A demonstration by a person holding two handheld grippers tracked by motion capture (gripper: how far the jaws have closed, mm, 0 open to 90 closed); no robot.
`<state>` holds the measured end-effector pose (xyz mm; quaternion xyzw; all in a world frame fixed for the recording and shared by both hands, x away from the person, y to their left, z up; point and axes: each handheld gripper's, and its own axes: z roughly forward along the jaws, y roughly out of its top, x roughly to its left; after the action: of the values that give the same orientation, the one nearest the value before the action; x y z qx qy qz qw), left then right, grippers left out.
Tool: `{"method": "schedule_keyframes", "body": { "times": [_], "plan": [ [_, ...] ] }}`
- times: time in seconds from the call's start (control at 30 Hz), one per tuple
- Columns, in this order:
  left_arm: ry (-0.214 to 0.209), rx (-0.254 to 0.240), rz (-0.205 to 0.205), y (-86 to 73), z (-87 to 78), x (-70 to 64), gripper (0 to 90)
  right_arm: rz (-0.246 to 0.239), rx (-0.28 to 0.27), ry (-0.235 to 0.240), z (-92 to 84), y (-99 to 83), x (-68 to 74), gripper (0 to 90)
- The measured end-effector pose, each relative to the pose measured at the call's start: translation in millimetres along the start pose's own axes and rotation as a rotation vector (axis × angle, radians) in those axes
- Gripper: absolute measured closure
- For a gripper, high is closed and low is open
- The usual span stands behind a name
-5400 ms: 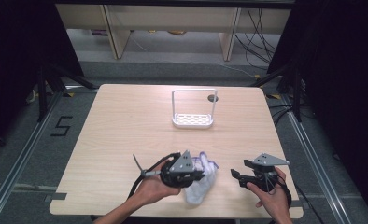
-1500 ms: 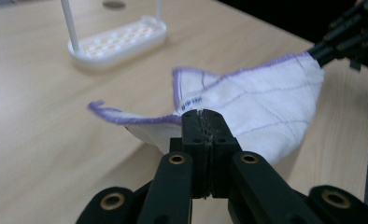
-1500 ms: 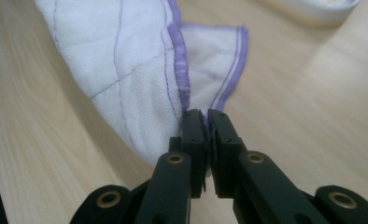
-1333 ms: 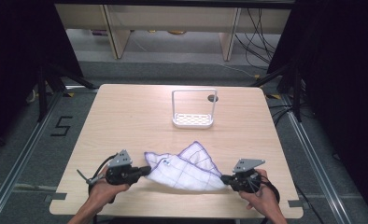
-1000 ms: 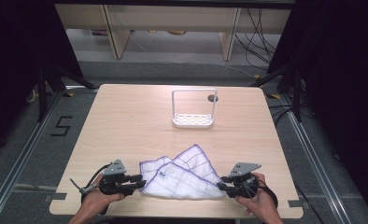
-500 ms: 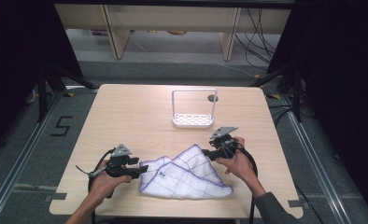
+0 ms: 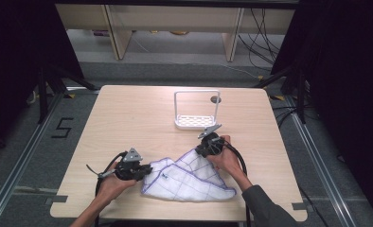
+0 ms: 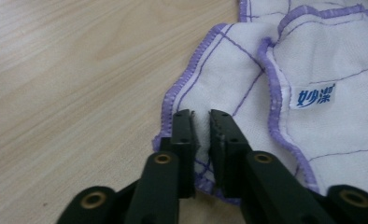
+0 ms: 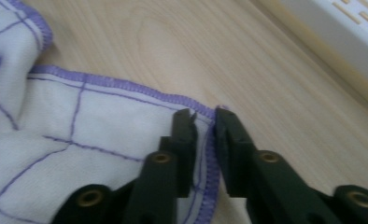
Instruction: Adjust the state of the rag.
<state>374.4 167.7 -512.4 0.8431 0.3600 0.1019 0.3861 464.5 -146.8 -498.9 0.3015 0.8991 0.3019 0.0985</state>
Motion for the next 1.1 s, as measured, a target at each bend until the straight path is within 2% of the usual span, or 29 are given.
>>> {"method": "schedule_keyframes", "body": {
  "times": [0.03, 0.07, 0.1, 0.13, 0.2, 0.23, 0.3, 0.33, 0.37, 0.4, 0.47, 0.53, 0.57, 0.6, 0.63, 0.67, 0.7, 0.77, 0.8, 0.9, 0.97, 1.1],
  "plan": [
    [0.007, -0.011, 0.0, 1.1, -0.5, -0.5, 84.8, 0.005, -0.016, -0.01, -1.5, -1.5, 0.2, 86.9],
    [0.009, -0.017, 0.011, 2.8, -2.3, 0.0, 85.3, 0.006, 0.001, 0.003, -5.6, -1.6, -0.2, 87.6],
    [0.007, -0.029, 0.015, 4.8, -4.1, 1.0, 85.5, 0.003, -0.019, -0.013, -7.4, -2.6, -1.0, 87.9],
    [0.021, -0.042, 0.013, 7.6, -6.0, 1.8, 85.6, 0.015, -0.009, -0.027, -14.1, -3.5, -1.4, 88.1],
    [0.045, -0.063, 0.037, 16.2, -8.5, 7.2, 85.7, 0.015, -0.05, -0.054, -26.9, -8.0, -5.9, 88.1],
    [0.06, -0.078, 0.037, 21.3, -7.9, 10.1, 85.8, 0.027, -0.048, -0.06, -35.6, -10.0, -9.4, 88.1],
    [0.073, -0.108, 0.031, 33.1, -2.0, 17.6, 85.8, 0.071, -0.092, -0.097, -48.9, -16.0, -14.6, 88.2],
    [0.079, -0.114, 0.037, 39.5, 2.4, 21.4, 85.8, 0.1, -0.08, -0.103, -56.6, -18.3, -16.8, 88.2],
    [0.083, -0.114, 0.035, 46.3, 7.3, 24.8, 85.7, 0.12, -0.094, -0.119, -60.8, -20.7, -19.5, 88.2],
    [0.085, -0.117, 0.041, 52.4, 13.5, 28.5, 85.6, 0.101, -0.121, -0.13, -63.3, -22.6, -24.9, 88.2],
    [0.075, -0.115, 0.028, 63.6, 27.1, 35.9, 85.3, 0.117, -0.104, -0.14, -67.1, -25.2, -31.0, 88.2],
    [0.074, -0.098, 0.014, 71.6, 41.1, 41.0, 83.1, 0.128, -0.127, -0.168, -62.9, -28.1, -39.0, 88.1],
    [0.083, -0.095, 0.006, 73.8, 46.8, 43.1, 81.8, 0.129, -0.106, -0.167, -61.7, -29.0, -43.4, 88.0],
    [0.085, -0.086, -0.014, 75.1, 51.3, 44.7, 79.5, 0.146, -0.139, -0.175, -54.6, -31.0, -45.5, 87.7],
    [0.082, -0.067, -0.024, 75.6, 53.9, 47.3, 73.8, 0.153, -0.096, -0.164, -53.6, -31.5, -48.3, 86.2],
    [0.081, -0.062, -0.054, 75.4, 56.2, 47.7, 66.4, 0.16, -0.113, -0.17, -47.5, -32.9, -50.0, 81.0],
    [0.092, -0.053, -0.053, 75.1, 56.3, 47.7, 63.5, 0.183, -0.081, -0.166, -46.5, -33.1, -50.1, 74.2],
    [0.115, -0.049, -0.049, 76.2, 53.2, 44.4, 55.8, 0.2, -0.074, -0.206, -47.3, -32.1, -50.2, 64.2],
    [0.108, -0.052, -0.047, 77.1, 51.4, 41.9, 52.5, 0.168, -0.095, -0.227, -49.2, -32.0, -51.8, 63.0],
    [0.059, -0.08, -0.052, 81.6, 49.2, 31.4, 51.7, 0.203, -0.11, -0.223, -65.8, -32.2, -45.3, 57.9],
    [0.015, -0.076, -0.059, 85.3, 51.1, 24.8, 49.2, 0.179, -0.114, -0.239, -75.4, -35.6, -41.1, 56.2],
    [-0.012, -0.057, -0.043, 93.8, 60.2, 13.8, 47.9, 0.182, -0.126, -0.225, -90.0, -49.3, -30.3, 55.8]
  ]
}}
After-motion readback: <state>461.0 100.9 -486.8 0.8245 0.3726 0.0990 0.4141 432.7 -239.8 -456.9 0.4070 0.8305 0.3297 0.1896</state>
